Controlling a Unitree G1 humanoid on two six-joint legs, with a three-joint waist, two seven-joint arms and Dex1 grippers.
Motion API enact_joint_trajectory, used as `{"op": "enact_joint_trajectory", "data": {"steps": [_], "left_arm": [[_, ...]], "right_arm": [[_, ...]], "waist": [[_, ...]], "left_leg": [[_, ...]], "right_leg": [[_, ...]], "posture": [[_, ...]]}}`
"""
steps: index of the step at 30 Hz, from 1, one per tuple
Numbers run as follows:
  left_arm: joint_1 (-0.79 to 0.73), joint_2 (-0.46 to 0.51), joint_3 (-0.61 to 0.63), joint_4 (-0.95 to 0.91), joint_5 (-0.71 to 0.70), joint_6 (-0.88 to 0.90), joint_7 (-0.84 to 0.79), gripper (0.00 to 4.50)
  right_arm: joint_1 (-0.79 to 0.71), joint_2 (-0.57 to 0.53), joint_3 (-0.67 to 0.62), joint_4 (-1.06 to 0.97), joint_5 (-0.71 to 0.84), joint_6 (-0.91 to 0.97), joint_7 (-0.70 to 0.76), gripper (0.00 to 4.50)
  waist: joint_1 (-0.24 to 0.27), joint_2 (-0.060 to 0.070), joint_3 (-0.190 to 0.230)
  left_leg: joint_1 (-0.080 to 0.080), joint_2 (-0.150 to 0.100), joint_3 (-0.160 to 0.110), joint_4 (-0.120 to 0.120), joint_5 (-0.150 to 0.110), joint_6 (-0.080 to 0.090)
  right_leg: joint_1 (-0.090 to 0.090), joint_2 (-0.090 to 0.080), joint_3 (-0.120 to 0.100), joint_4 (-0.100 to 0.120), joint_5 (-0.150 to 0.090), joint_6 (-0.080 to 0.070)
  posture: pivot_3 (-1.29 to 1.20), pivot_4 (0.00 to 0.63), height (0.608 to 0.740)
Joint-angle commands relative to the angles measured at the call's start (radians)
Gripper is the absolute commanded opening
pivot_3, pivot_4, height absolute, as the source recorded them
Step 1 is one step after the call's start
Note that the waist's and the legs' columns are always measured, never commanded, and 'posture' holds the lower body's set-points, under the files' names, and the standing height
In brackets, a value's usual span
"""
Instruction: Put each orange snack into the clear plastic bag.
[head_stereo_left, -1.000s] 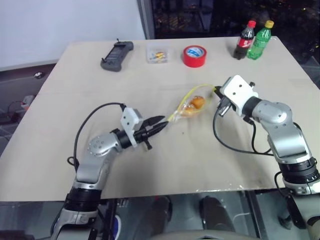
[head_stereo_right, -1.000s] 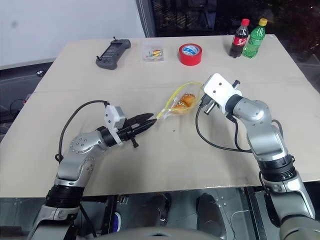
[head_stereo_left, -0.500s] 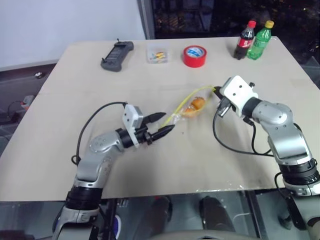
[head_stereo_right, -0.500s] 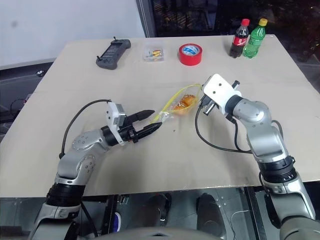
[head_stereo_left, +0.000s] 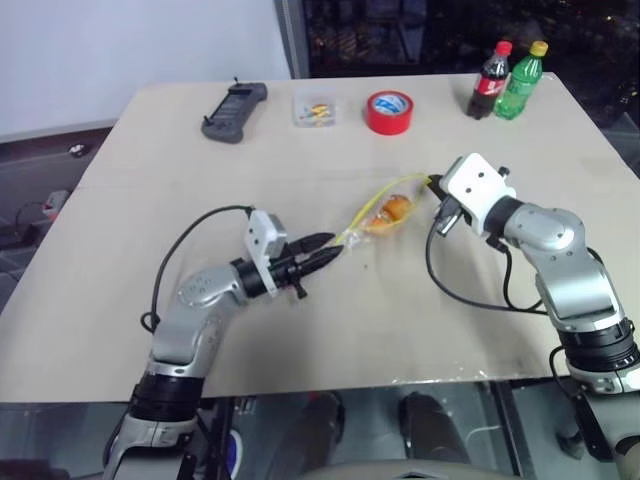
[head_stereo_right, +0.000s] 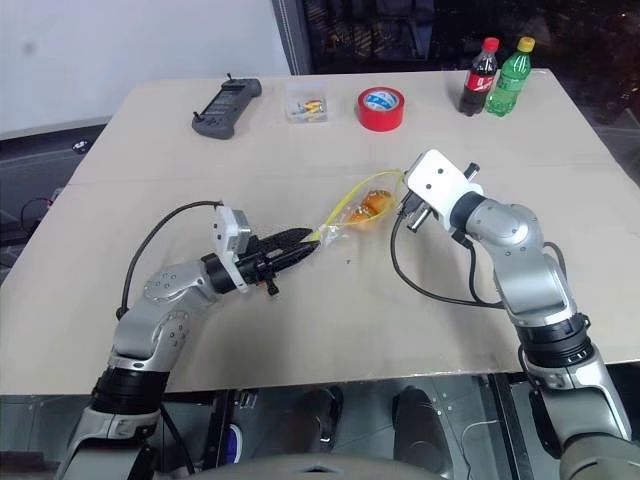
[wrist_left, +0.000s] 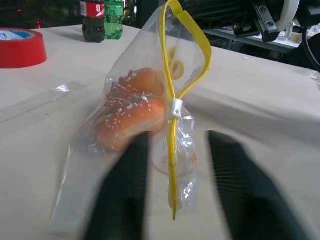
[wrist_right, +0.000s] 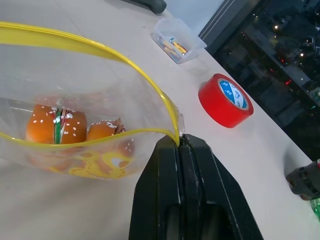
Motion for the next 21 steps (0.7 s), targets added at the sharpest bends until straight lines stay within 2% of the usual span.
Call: {"op": "enact_joint_trajectory", "data": {"steps": [1,14,17,21], "left_arm": [[0.001,0.005,0.002,-0.019,0.012,-0.018,-0.001,0.06],[0.000,0.018,0.015,-0.004,0.039,-0.032,-0.011,0.06],[0.006,0.026,0.013,-0.012,0.042,-0.038,-0.016,0.82],[0.016,0.028,0.002,-0.023,0.047,-0.037,-0.016,2.68]], "right_arm": [[-0.004,-0.007,-0.022,-0.052,0.005,0.000,-0.005,0.00],[-0.011,-0.007,-0.028,-0.043,0.006,0.001,-0.010,0.00],[-0.016,-0.004,-0.026,-0.037,0.006,-0.002,-0.010,0.00],[-0.018,-0.001,-0.023,-0.037,0.006,-0.002,-0.012,0.00]], "waist": [[0.000,0.000,0.000],[0.000,0.000,0.000],[0.000,0.000,0.000],[0.000,0.000,0.000]], "left_leg": [[0.000,0.000,0.000,0.000,0.000,0.000],[0.000,0.000,0.000,0.000,0.000,0.000],[0.000,0.000,0.000,0.000,0.000,0.000],[0.000,0.000,0.000,0.000,0.000,0.000]], "right_leg": [[0.000,0.000,0.000,0.000,0.000,0.000],[0.000,0.000,0.000,0.000,0.000,0.000],[0.000,0.000,0.000,0.000,0.000,0.000],[0.000,0.000,0.000,0.000,0.000,0.000]], "posture": [[0.00,0.150,0.740],[0.00,0.150,0.740],[0.00,0.150,0.740],[0.00,0.150,0.740]]}}
